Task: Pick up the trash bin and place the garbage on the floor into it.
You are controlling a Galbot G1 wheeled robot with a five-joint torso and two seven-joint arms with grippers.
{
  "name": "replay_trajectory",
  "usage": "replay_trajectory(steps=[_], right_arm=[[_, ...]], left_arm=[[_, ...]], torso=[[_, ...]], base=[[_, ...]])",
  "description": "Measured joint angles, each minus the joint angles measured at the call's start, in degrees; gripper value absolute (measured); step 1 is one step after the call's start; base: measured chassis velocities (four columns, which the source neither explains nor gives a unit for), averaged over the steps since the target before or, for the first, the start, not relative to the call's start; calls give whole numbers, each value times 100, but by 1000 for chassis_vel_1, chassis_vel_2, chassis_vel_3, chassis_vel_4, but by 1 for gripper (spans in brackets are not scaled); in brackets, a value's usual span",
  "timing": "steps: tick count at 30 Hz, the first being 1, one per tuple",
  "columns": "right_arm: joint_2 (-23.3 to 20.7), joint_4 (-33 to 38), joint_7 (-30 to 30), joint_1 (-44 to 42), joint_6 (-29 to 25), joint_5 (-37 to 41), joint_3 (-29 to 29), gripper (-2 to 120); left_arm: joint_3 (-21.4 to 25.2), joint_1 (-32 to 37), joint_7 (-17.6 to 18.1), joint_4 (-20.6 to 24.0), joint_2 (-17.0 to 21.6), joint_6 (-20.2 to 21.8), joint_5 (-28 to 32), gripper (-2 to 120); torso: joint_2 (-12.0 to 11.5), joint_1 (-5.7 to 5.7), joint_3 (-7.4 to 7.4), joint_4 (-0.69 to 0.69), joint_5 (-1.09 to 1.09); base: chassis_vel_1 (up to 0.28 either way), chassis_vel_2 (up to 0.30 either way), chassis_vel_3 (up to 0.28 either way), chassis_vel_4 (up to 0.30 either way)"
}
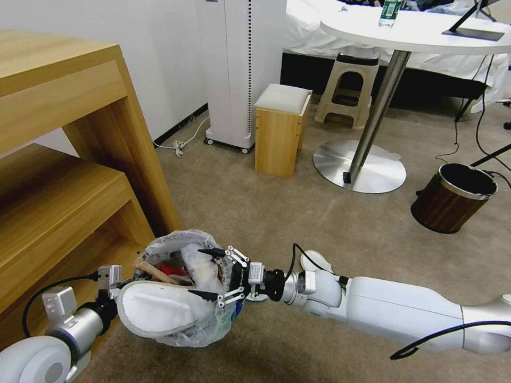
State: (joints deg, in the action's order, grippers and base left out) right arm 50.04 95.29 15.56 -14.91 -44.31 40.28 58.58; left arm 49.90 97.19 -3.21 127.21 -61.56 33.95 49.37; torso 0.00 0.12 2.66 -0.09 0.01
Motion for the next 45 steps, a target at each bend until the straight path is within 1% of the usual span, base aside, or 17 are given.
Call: replay_trajectory(steps=[6,11,18,19,20,22,24,25,29,31,33,36,38,40,41,44,45], right_arm=[[-59,139,-177,-35,31,1,-240,100],[-225,247,-306,-28,164,49,-771,100],[-463,204,-485,-47,228,21,-1218,100],[-559,122,-665,-169,248,-75,-1464,100],[-559,122,-665,-169,248,-75,-1464,100],[-673,-2,-865,-417,279,-248,-1804,100],[-919,-116,-1150,-792,325,-418,-2237,100],[-919,-116,-1150,-792,325,-418,-2237,100],[-1221,-154,-1417,-1175,383,-531,-2703,100],[-1453,-197,-1718,-1487,419,-642,-3134,100],[-1522,-213,-1782,-1581,442,-668,-3270,100],[-1724,-440,-1922,-1913,418,-847,-3723,100],[-1769,-481,-1941,-2005,415,-877,-3827,100],[-1811,-589,-2023,-2375,451,-964,-4309,100],[-1811,-589,-2023,-2375,451,-964,-4309,100],[-1805,-774,-2076,-3097,549,-1060,-5138,100],[-1805,-774,-2076,-3097,549,-1060,-5138,100]], left_arm=[[-17,-4,-19,-79,-9,-5,-50,0],[-30,5,-55,-187,-3,-26,-120,0],[-18,-2,-66,-201,9,-36,-122,0],[1,-16,-66,-201,14,-42,-108,0],[1,-16,-66,-201,14,-42,-108,0],[36,-23,-66,-200,25,-43,-85,0],[77,-19,-55,-168,39,-43,-40,0],[77,-19,-55,-168,39,-43,-40,0],[107,-4,-51,-139,43,-43,-27,0],[146,2,-44,-123,41,-43,-11,0],[167,1,-43,-119,45,-44,-10,0],[268,31,-40,-74,63,-49,51,0],[299,47,-34,-54,63,-50,80,0],[403,69,-39,-37,33,-69,122,0],[403,69,-39,-37,33,-69,122,0],[493,109,-41,-14,12,-94,168,0],[493,109,-41,-14,12,-94,168,0]], torso=[[0,0,0,-1,0],[0,0,0,1,-1],[0,0,0,0,0],[0,0,0,0,-2],[0,0,0,0,-2],[0,0,0,0,1],[0,0,0,0,2],[0,0,0,0,2],[0,0,0,-2,-1],[0,0,0,0,0],[0,0,0,0,0],[0,0,0,0,2],[0,0,0,0,1],[0,0,0,1,0],[0,0,0,1,0],[0,0,0,1,2],[0,0,0,1,2]], base=[[0,0,0,0],[0,0,0,0],[0,0,0,0],[0,0,0,0],[0,0,0,0],[0,0,0,0],[0,0,0,0],[0,0,0,0],[0,0,0,0],[0,0,0,0],[0,0,0,0],[0,0,0,0],[0,0,0,0],[0,0,0,0],[0,0,0,0],[0,0,0,0],[0,0,0,0]])
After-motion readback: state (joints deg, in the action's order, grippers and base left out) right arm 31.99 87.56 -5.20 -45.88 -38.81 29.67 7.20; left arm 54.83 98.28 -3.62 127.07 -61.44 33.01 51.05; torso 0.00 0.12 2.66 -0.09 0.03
